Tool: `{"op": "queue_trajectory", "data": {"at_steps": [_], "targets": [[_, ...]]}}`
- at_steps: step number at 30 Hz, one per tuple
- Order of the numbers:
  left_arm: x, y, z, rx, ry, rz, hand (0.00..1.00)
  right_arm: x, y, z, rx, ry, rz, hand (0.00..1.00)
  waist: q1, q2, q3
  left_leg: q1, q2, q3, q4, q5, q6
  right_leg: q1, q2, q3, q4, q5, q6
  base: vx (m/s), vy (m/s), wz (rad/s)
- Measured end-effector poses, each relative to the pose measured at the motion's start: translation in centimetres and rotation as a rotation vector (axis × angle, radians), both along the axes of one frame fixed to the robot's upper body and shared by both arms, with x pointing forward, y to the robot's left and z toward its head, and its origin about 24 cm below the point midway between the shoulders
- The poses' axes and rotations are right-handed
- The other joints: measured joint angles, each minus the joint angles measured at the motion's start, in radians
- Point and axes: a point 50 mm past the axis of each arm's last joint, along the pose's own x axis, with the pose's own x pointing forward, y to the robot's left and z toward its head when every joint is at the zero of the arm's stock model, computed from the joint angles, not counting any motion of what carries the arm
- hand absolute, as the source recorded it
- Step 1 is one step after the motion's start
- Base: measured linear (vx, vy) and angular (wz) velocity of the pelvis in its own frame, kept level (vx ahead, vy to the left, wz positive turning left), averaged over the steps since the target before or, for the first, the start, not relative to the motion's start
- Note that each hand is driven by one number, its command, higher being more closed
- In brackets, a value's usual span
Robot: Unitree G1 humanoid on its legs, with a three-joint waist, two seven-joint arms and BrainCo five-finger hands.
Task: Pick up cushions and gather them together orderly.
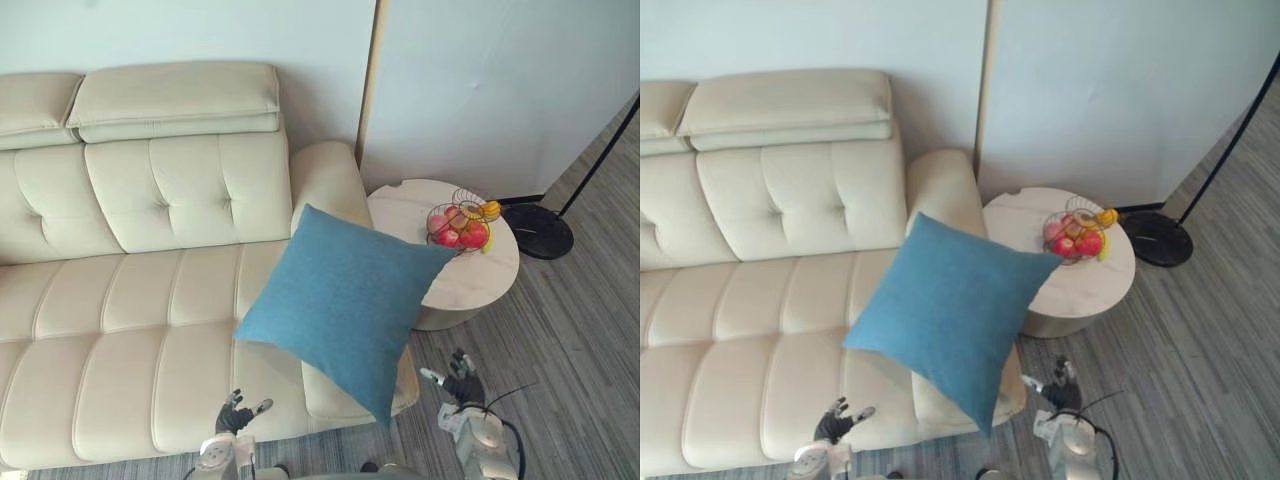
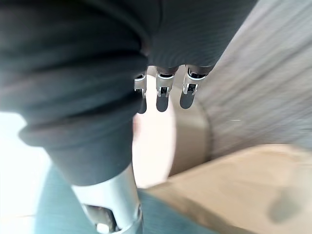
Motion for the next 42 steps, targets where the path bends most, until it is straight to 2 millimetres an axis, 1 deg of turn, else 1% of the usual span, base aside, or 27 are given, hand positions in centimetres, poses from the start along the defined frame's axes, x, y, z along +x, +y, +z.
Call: {"op": "queue_trajectory", "data": {"at_steps": [4,6,7,10,13,14,17,19,22,24,32,37,38,39,42], "targets": [[0.1,0.2,0.4,0.002,-0.030,0.028,0.00,1.0,-0.2,1.5,-0.007,-0.080,-0.021,0.00,-0.001,0.010,-0.018,0.001,0.000,0.004,-0.001,0.008,-0.011,0.008,0.000,-0.002,-0.012,0.014,0.000,0.03,0.011,0.01],[0.2,0.3,0.6,0.007,-0.040,0.033,0.00,1.4,-0.2,1.8,0.004,-0.104,-0.029,0.00,0.000,0.012,-0.026,0.000,0.001,0.004,-0.002,0.020,-0.026,0.009,0.000,-0.002,-0.012,0.024,-0.001,0.02,0.002,0.06],[0.2,0.4,0.6,0.010,-0.040,0.035,0.00,1.6,-0.1,2.0,0.005,-0.110,-0.027,0.00,0.000,0.013,-0.034,0.001,0.001,0.005,-0.005,0.030,-0.023,0.010,0.001,-0.002,-0.012,0.031,-0.002,0.02,-0.001,0.07],[0.7,0.9,1.1,0.025,-0.069,0.045,0.00,2.5,0.7,2.2,0.024,-0.129,0.005,0.00,0.001,0.012,-0.037,0.019,0.003,0.006,-0.016,0.045,-0.023,0.026,0.003,-0.001,-0.012,0.038,-0.008,0.02,-0.010,0.06],[1.4,2.0,2.0,0.057,-0.110,0.058,0.00,3.2,1.7,2.3,0.046,-0.138,0.040,0.00,0.002,0.008,-0.045,0.021,0.005,0.007,-0.022,0.052,-0.024,0.028,0.005,0.000,-0.012,0.039,-0.009,0.01,-0.010,0.04],[1.5,2.5,2.2,0.070,-0.121,0.074,0.00,3.4,1.8,2.1,0.056,-0.127,0.044,0.00,0.005,0.009,-0.047,0.021,0.007,0.007,-0.022,0.052,-0.024,0.027,0.007,0.002,-0.012,0.043,-0.015,0.00,0.000,0.00],[1.5,2.7,2.3,0.077,-0.121,0.084,0.00,3.2,2.2,1.2,0.070,-0.087,0.057,0.00,0.009,0.020,-0.054,0.020,0.015,0.007,-0.022,0.055,-0.022,0.026,0.016,0.007,-0.014,0.067,-0.014,0.00,0.000,0.00],[1.6,2.8,2.4,0.078,-0.128,0.093,0.00,3.0,2.5,0.9,0.089,-0.073,0.058,0.00,0.009,0.020,-0.054,0.020,0.015,0.007,-0.027,0.070,-0.019,0.025,0.017,0.010,-0.017,0.088,-0.007,-0.01,0.008,0.02],[1.9,3.1,2.9,0.073,-0.158,0.115,0.00,2.8,2.4,0.5,0.111,-0.058,0.044,0.00,0.010,0.020,-0.054,0.018,0.015,0.007,-0.044,0.104,-0.016,0.025,0.021,0.012,-0.037,0.135,-0.011,-0.04,0.021,0.05],[2.0,3.2,2.9,0.074,-0.161,0.123,0.00,2.8,2.5,0.4,0.113,-0.057,0.047,0.00,0.010,0.020,-0.054,0.020,0.015,0.007,-0.055,0.110,-0.013,0.026,0.022,0.014,-0.047,0.147,-0.010,-0.04,0.009,-0.01],[1.9,3.1,2.9,0.071,-0.160,0.123,0.00,1.8,3.1,-1.2,0.141,0.035,0.062,0.00,0.010,0.021,-0.053,0.019,0.014,0.007,-0.079,0.112,-0.011,0.022,0.029,0.028,-0.070,0.148,-0.011,-0.09,-0.011,-0.01],[1.9,3.0,2.8,0.067,-0.159,0.121,0.00,1.8,3.2,-1.3,0.143,0.041,0.070,0.00,0.009,0.028,-0.049,0.019,0.014,0.007,-0.138,0.113,-0.004,0.007,0.040,0.039,-0.108,0.145,-0.013,-0.18,-0.023,-0.06],[2.0,3.0,2.9,0.068,-0.162,0.120,0.00,1.8,3.3,-1.3,0.143,0.041,0.073,0.00,0.008,0.026,-0.048,0.019,0.011,0.008,-0.152,0.111,0.011,0.007,0.041,0.040,-0.122,0.140,-0.015,-0.21,-0.028,-0.04],[2.0,3.0,2.9,0.069,-0.162,0.121,0.00,1.8,3.5,-1.4,0.144,0.043,0.080,0.00,0.009,0.019,-0.045,0.021,0.002,0.010,-0.161,0.119,0.020,0.008,0.035,0.042,-0.128,0.130,-0.021,-0.22,-0.037,-0.04],[1.9,2.6,2.8,0.059,-0.158,0.118,0.00,1.8,3.6,-1.4,0.144,0.052,0.094,0.00,0.006,0.030,-0.026,0.026,0.002,0.010,-0.181,0.129,0.016,0.001,0.036,0.040,-0.124,0.121,-0.020,-0.26,-0.040,0.05]]}}
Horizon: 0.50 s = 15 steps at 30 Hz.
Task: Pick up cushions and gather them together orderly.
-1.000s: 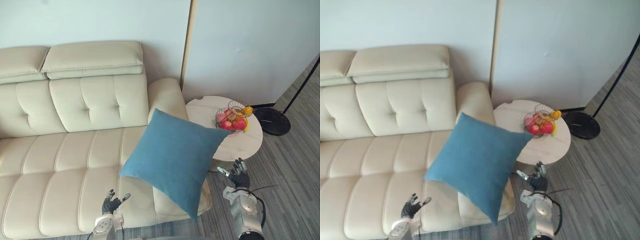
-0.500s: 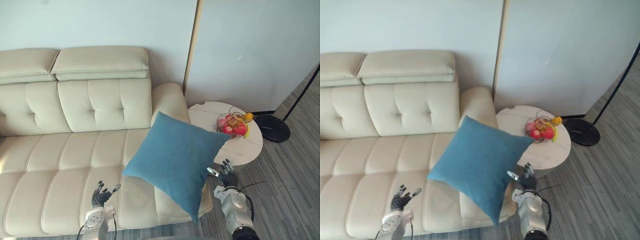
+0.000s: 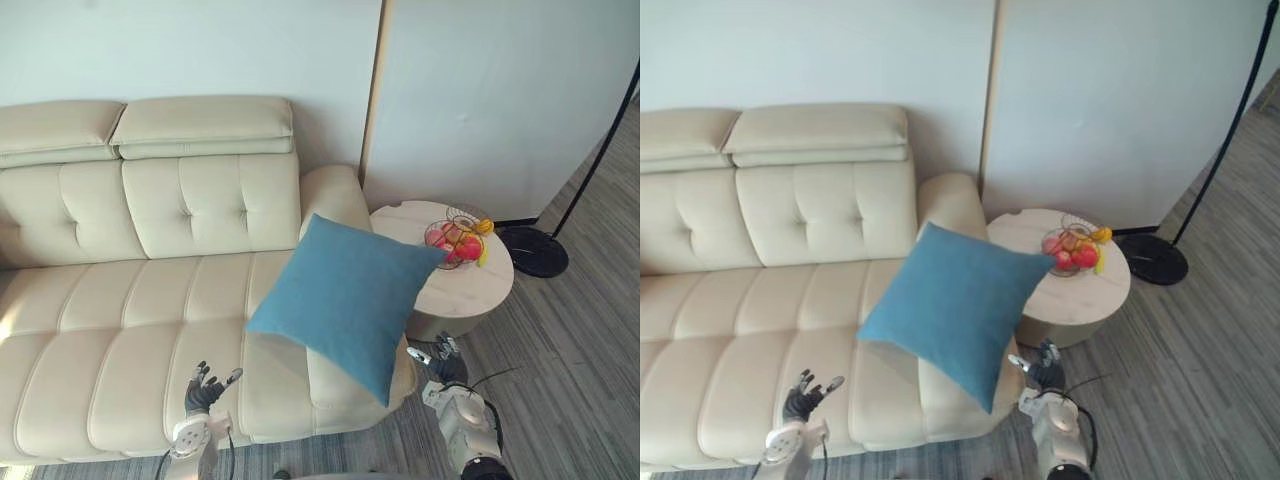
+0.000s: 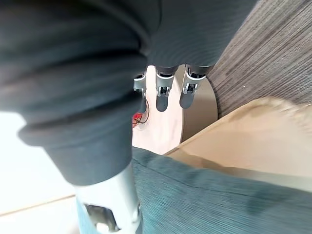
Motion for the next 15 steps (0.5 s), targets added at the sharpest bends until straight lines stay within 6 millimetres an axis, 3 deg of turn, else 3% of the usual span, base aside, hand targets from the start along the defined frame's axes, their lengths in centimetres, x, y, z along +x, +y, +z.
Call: {"op": "queue_trajectory", "data": {"at_steps": [2,3,4,5,7,10,15], "targets": [[0.1,0.2,0.1,0.003,-0.003,0.004,0.00,-0.4,0.2,-0.2,0.005,0.010,0.007,0.00,-0.008,-0.037,-0.010,-0.019,-0.027,0.018,0.037,-0.042,-0.014,-0.028,-0.034,-0.004,-0.007,0.001,0.015,-0.18,0.021,-0.02],[0.1,0.2,0.1,0.002,-0.003,0.005,0.00,-0.6,0.1,-0.2,0.000,0.010,0.013,0.00,-0.001,-0.043,-0.009,-0.046,-0.030,0.025,0.176,-0.075,0.013,-0.029,-0.040,0.009,-0.017,0.004,0.035,0.00,0.032,-0.25],[-0.1,-0.2,-0.1,-0.008,0.001,0.005,0.00,-0.8,-0.2,0.0,-0.018,0.004,0.030,0.00,0.004,-0.006,-0.018,-0.050,-0.001,0.020,0.210,-0.132,0.017,-0.029,-0.008,0.016,-0.037,0.006,0.041,0.06,0.027,-0.25],[0.1,0.2,0.1,0.005,-0.005,0.005,0.00,-1.0,0.1,-0.3,-0.008,0.021,0.039,0.00,-0.003,0.010,-0.016,-0.049,0.004,0.025,0.178,-0.160,0.016,-0.044,0.001,0.039,-0.015,0.019,0.017,0.02,0.047,-0.08],[0.3,0.4,0.3,0.012,-0.011,0.003,0.00,-1.2,0.3,-0.6,0.000,0.037,0.040,0.00,-0.006,-0.006,-0.016,-0.046,-0.009,0.025,0.156,-0.155,0.012,-0.053,-0.008,0.041,-0.016,0.029,0.020,-0.04,0.044,0.06],[1.0,0.2,1.1,0.014,-0.063,-0.004,0.00,-0.8,0.3,-0.6,-0.003,0.039,0.046,0.00,0.001,-0.009,-0.011,-0.061,-0.013,0.021,0.149,-0.152,0.009,-0.069,-0.012,0.031,-0.017,0.029,0.020,0.01,0.015,0.06],[2.4,0.2,2.9,0.035,-0.158,-0.004,0.00,1.0,1.0,0.3,0.018,-0.003,0.071,0.00,0.007,0.012,0.015,-0.083,-0.011,0.013,0.146,-0.125,0.009,-0.095,-0.014,0.016,-0.004,0.044,0.018,0.10,0.005,0.07]]}}
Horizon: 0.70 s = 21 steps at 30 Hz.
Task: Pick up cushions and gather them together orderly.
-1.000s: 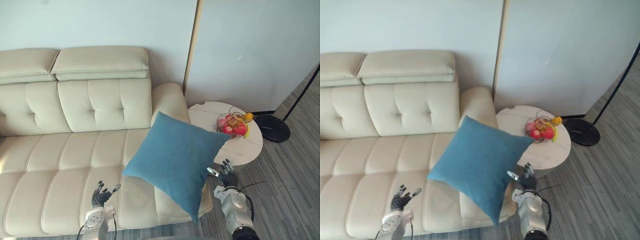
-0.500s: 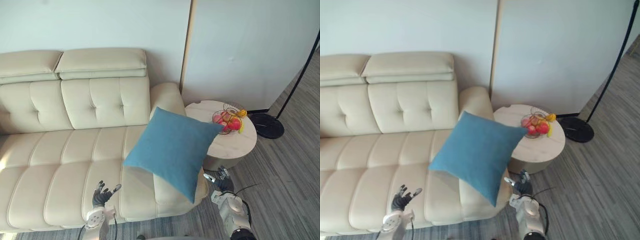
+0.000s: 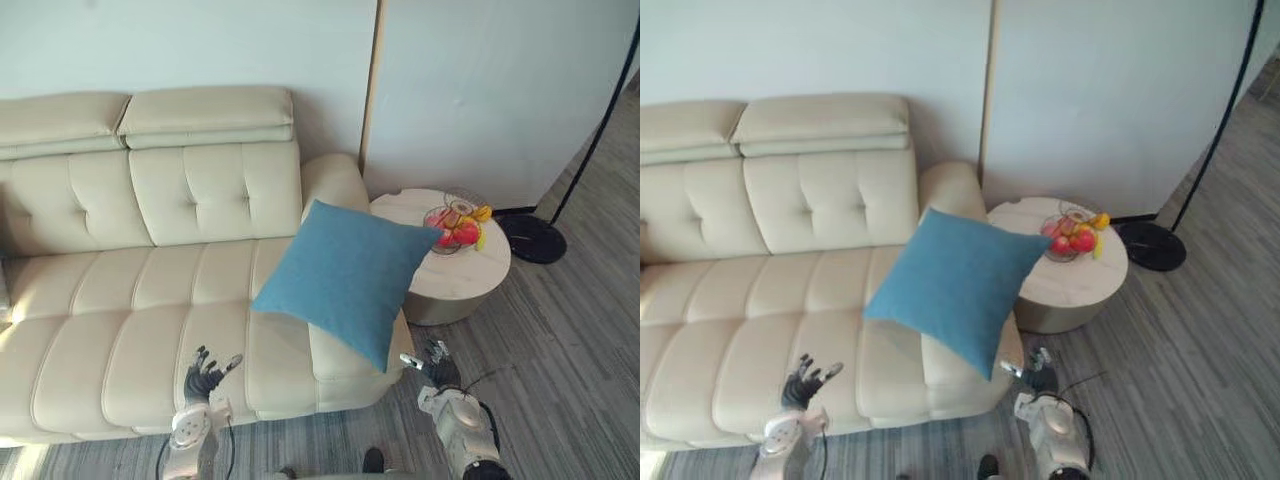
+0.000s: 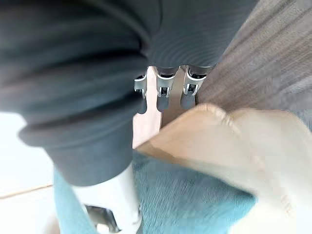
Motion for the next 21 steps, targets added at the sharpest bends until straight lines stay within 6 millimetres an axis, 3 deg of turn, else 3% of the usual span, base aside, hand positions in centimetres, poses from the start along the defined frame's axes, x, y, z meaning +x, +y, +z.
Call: {"op": "queue_trajectory", "data": {"at_steps": [7,12,16,18,21], "targets": [[2.2,-0.4,2.1,-0.009,-0.119,-0.015,0.00,2.9,0.7,1.9,-0.001,-0.081,0.026,0.00,0.006,0.008,0.006,-0.006,-0.010,-0.015,0.020,0.012,0.006,-0.002,-0.015,-0.025,0.015,0.004,-0.009,0.19,0.027,0.08],[3.8,-0.9,3.9,0.002,-0.206,-0.051,0.00,3.3,0.5,2.3,-0.004,-0.092,0.014,0.00,0.008,0.013,0.042,-0.027,-0.024,-0.015,0.084,0.012,0.006,-0.012,-0.043,-0.026,0.070,-0.001,-0.001,0.06,0.059,0.06],[4.9,-1.0,4.9,0.009,-0.253,-0.062,0.00,4.8,0.0,3.1,-0.003,-0.114,-0.002,0.00,0.010,0.024,0.058,-0.072,-0.025,-0.015,0.091,0.012,0.006,-0.075,-0.053,-0.030,0.122,-0.009,0.008,0.01,0.033,0.04],[6.1,-0.9,6.0,0.025,-0.295,-0.074,0.00,6.1,0.0,4.1,-0.009,-0.148,-0.003,0.00,0.013,0.029,0.102,-0.095,-0.025,-0.016,0.113,0.012,0.006,-0.102,-0.058,-0.029,0.154,-0.018,0.010,-0.06,0.008,0.04],[7.6,-0.6,7.7,0.048,-0.351,-0.088,0.00,7.2,0.2,5.2,-0.009,-0.189,-0.007,0.00,0.014,0.033,0.116,-0.162,-0.025,-0.016,0.140,0.012,0.006,-0.180,-0.067,-0.027,0.209,-0.040,0.000,-0.07,-0.024,0.04]]}}
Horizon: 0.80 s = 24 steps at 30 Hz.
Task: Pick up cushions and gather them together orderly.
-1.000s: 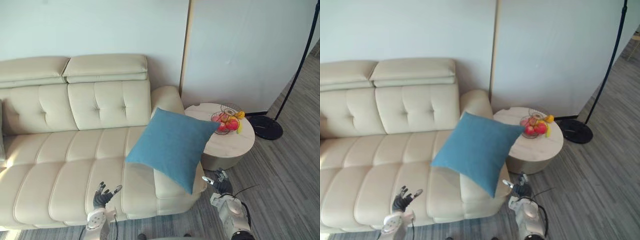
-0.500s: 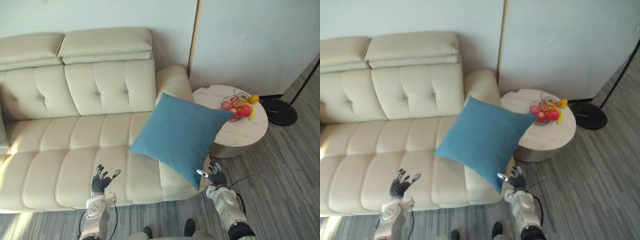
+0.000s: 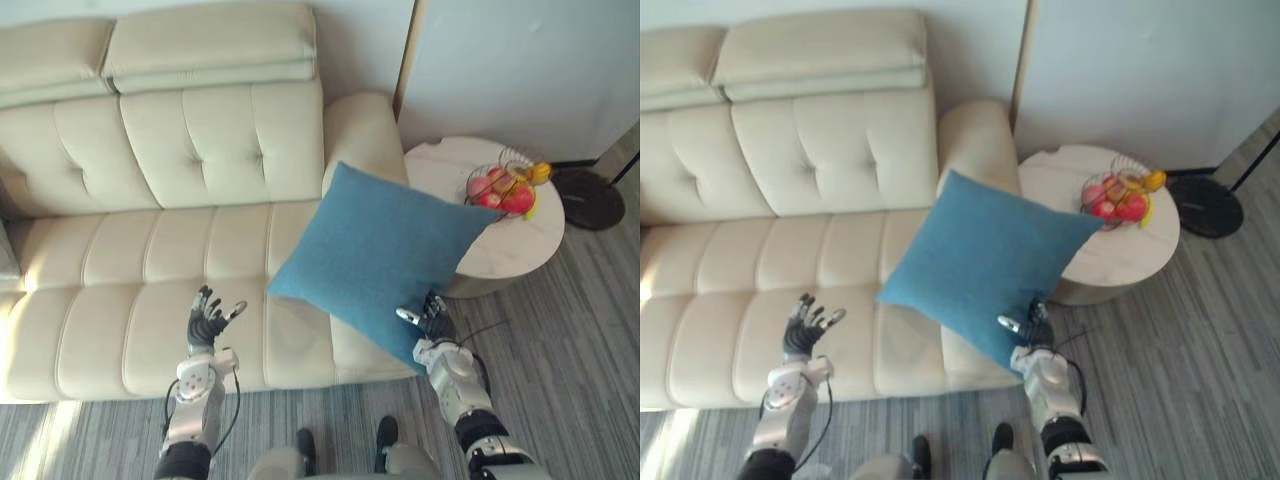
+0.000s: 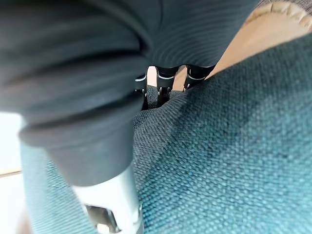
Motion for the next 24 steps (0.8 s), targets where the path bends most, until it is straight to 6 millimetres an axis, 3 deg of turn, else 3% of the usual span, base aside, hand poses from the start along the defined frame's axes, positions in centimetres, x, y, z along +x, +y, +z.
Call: {"op": "queue_trajectory", "data": {"at_steps": [7,9,10,17,24], "targets": [[3.8,-0.5,4.7,0.039,-0.160,-0.037,0.00,1.9,0.4,2.4,0.016,-0.103,-0.004,0.00,0.007,0.007,0.029,-0.128,0.018,0.002,0.068,-0.007,-0.010,-0.149,-0.007,0.001,0.126,-0.053,-0.030,-0.12,-0.061,0.03],[5.1,-0.6,6.6,0.069,-0.211,-0.050,0.00,2.5,0.7,3.5,0.018,-0.148,0.003,0.00,0.009,0.004,0.040,-0.167,0.031,0.005,0.097,-0.031,-0.016,-0.189,-0.006,-0.001,0.165,-0.087,-0.035,-0.19,-0.103,0.12],[5.9,-0.6,7.6,0.092,-0.234,-0.062,0.00,2.9,0.9,4.2,0.018,-0.175,0.009,0.00,0.011,0.004,0.053,-0.194,0.044,0.017,0.120,-0.050,-0.002,-0.214,-0.002,-0.003,0.189,-0.105,-0.044,-0.19,-0.099,0.07],[9.5,-0.8,11.6,0.200,-0.273,-0.087,0.00,4.6,2.4,7.9,0.012,-0.312,0.069,0.00,0.019,-0.004,0.095,-0.331,0.113,0.075,0.223,-0.062,-0.008,-0.343,0.020,-0.001,0.245,-0.093,-0.073,-0.20,-0.085,-0.09],[12.5,-1.3,18.8,0.318,-0.394,-0.099,0.00,6.0,3.8,11.7,0.038,-0.441,0.108,0.00,0.021,-0.035,0.131,-0.436,0.161,0.103,0.273,-0.040,-0.010,-0.439,0.051,0.005,0.246,-0.057,-0.093,-0.02,-0.045,-0.11]]}}
